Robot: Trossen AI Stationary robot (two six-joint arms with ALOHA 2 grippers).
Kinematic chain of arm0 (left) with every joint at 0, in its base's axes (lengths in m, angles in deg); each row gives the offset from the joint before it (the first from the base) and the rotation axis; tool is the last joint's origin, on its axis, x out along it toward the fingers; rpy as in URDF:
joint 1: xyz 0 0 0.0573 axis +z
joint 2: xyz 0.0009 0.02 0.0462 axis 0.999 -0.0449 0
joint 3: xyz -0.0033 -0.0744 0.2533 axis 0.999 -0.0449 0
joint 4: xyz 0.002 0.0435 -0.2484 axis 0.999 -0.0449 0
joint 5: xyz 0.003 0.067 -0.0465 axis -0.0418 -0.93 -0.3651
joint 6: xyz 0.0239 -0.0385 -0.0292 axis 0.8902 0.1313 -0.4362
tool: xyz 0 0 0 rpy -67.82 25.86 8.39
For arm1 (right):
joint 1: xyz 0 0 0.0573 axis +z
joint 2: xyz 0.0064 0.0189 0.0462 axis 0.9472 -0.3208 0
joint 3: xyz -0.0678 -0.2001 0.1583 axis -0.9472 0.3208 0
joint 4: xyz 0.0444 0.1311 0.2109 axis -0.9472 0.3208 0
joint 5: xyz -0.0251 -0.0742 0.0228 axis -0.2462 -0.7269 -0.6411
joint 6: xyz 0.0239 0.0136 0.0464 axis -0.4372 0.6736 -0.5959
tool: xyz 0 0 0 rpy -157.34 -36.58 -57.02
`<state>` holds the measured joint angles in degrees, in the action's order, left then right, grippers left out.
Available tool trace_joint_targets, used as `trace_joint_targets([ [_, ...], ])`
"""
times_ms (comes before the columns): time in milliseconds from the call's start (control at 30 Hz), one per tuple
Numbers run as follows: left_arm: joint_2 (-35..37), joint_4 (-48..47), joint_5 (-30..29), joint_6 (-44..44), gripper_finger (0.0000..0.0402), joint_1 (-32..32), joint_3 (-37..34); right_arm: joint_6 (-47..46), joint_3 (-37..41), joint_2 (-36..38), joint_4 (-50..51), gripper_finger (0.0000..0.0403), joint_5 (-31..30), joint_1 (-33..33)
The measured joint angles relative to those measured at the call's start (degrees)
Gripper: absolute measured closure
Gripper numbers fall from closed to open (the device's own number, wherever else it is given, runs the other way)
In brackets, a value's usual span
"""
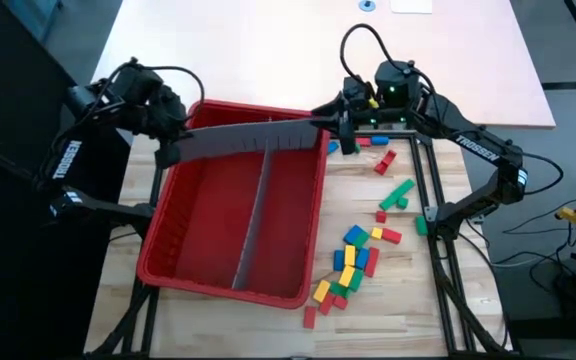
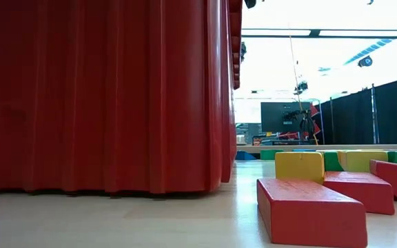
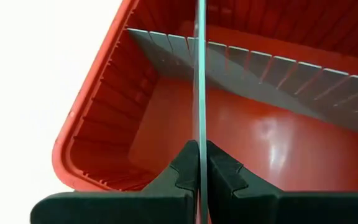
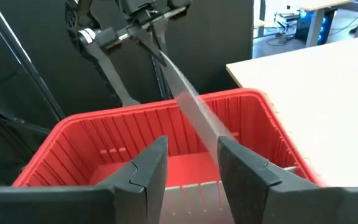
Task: Sort blocks
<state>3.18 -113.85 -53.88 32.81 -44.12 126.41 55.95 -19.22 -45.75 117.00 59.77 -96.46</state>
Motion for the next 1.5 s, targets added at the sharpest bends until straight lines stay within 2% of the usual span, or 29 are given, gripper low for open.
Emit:
trace_joint_targets([
  [267,0.02,-0.49,-0.02,0.00,0.0401,0.00,0.04,0.98,0.00,-0.06,-2.10,0.0283,-1.60,0.00],
  [867,0.04,-0.62,0.33,0.39,0.0401,0.02,0.04,5.35,-0.07,-7.12,-2.17,0.0197,-1.79,-0.50],
  [1500,0.07,-1.02,0.36,-0.04,0.0401,0.01,0.09,6.58,0.02,-7.24,2.59,0.0201,-3.12,-2.45],
])
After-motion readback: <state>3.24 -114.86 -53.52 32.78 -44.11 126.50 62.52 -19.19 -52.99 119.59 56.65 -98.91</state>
